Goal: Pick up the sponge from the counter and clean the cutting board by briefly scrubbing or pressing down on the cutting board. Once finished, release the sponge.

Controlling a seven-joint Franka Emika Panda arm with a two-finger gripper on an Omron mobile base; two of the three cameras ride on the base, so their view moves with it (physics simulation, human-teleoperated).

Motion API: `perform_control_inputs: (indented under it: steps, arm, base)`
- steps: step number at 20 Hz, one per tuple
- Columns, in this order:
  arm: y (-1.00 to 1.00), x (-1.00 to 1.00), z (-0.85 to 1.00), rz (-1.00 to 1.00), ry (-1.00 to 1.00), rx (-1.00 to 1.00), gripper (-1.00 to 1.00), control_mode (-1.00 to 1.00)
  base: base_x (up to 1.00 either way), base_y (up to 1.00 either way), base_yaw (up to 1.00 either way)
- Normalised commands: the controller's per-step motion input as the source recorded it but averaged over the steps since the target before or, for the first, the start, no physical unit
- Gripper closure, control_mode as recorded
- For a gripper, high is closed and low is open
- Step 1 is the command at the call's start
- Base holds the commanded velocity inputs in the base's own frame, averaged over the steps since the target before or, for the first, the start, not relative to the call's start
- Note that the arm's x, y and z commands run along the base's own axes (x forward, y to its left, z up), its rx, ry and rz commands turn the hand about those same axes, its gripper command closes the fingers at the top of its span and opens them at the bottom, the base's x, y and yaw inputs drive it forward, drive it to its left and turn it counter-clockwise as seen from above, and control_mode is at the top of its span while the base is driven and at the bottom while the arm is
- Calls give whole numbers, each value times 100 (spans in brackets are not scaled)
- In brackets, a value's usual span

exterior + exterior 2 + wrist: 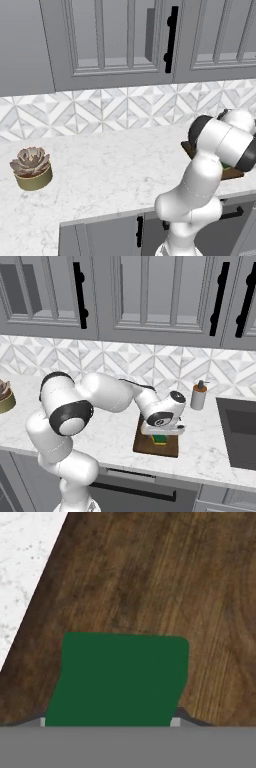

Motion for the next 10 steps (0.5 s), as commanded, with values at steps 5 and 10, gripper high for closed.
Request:
perform_control_inputs:
  steps: [5, 10]
  arm:
    - [0, -45, 0, 0, 0, 3, 100, -100]
    - [0, -54, 0, 0, 0, 4, 100, -100]
  base:
    - [0, 0, 0]
    - [0, 0, 0]
